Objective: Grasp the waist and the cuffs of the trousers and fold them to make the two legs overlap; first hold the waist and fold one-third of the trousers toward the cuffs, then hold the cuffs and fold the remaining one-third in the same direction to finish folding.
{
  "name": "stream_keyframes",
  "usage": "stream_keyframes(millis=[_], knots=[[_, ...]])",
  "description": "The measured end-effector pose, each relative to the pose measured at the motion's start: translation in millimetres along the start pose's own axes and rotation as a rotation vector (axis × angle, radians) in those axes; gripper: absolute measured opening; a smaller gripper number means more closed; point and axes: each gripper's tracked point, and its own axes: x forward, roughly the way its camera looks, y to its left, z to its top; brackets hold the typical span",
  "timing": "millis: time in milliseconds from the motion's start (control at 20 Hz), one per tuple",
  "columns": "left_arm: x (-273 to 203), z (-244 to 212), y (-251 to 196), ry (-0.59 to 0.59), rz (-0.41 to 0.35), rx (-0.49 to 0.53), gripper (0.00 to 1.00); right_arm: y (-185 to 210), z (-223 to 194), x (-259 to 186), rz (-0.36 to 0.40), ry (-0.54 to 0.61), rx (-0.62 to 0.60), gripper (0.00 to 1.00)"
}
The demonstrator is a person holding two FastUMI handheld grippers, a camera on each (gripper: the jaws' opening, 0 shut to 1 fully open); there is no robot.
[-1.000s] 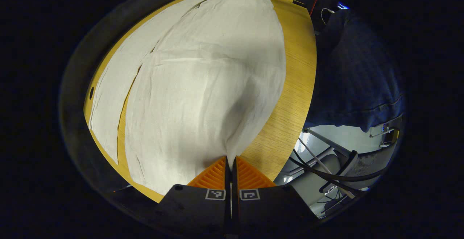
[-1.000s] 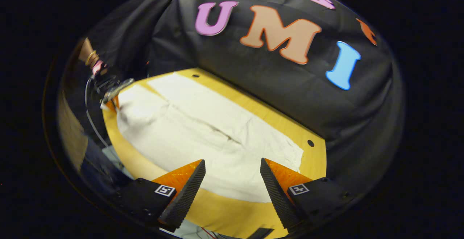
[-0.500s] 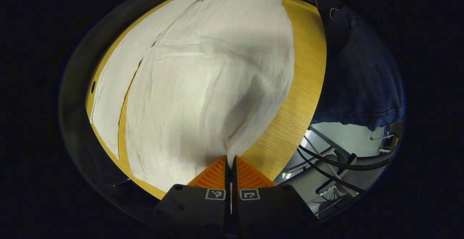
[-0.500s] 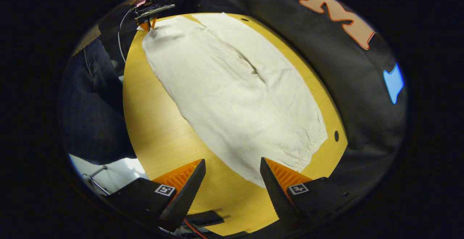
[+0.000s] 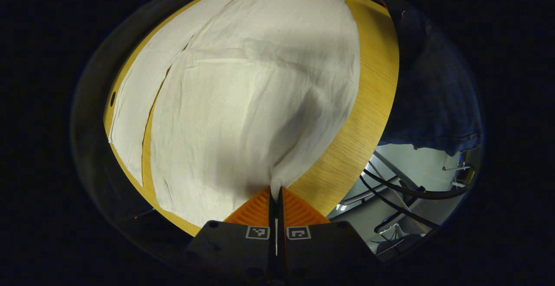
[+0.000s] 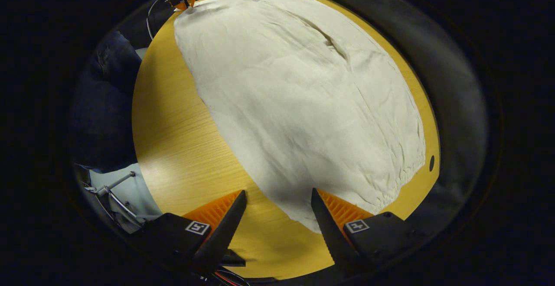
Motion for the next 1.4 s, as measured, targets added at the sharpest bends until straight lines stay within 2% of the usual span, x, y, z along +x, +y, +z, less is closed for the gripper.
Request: stream_keyframes(millis=[50,100,200,300,350,450,500,550,700,850,1100,1150,1250,1400], knots=[[0,1,0,0.003,-0.001,0.000,0.00,3,0,4,0.029,0.005,0.000,0.98],[0,0,0,0.008,-0.002,0.002,0.00,6,0,6,0.050,0.014,-0.001,0.91],[-1,0,-1,0.014,-0.005,0.003,0.00,5,1,9,0.073,0.029,-0.005,0.89],[-1,-1,0,0.015,-0.007,-0.001,0.00,3,1,9,0.070,0.068,0.005,0.88],[-1,1,0,0.013,-0.007,-0.001,0.00,3,2,9,0.068,0.089,0.008,0.83],[-1,1,0,0.016,-0.013,0.007,0.00,-1,1,12,0.057,0.128,-0.005,0.83],[-1,0,-1,0.019,-0.018,0.010,0.00,-4,0,11,0.048,0.142,-0.011,0.67],[-1,0,-2,0.020,-0.022,0.007,0.00,-8,1,12,0.033,0.147,-0.017,0.66],[-1,0,-2,0.023,-0.036,0.006,0.00,-21,2,13,-0.033,0.139,-0.022,0.21],[0,1,-2,0.020,-0.040,0.016,0.00,-21,2,15,-0.043,0.141,-0.017,0.09],[0,0,-3,0.018,-0.040,0.005,0.00,-24,4,12,-0.054,0.136,0.048,0.02],[0,0,-2,0.015,-0.035,-0.011,0.00,-26,4,11,-0.074,0.132,0.068,0.00],[2,1,0,-0.009,-0.009,-0.064,0.00,-28,6,11,-0.120,0.113,0.119,0.02],[1,4,4,-0.046,0.058,-0.131,0.00,-33,7,-2,-0.204,0.087,0.267,0.02]])
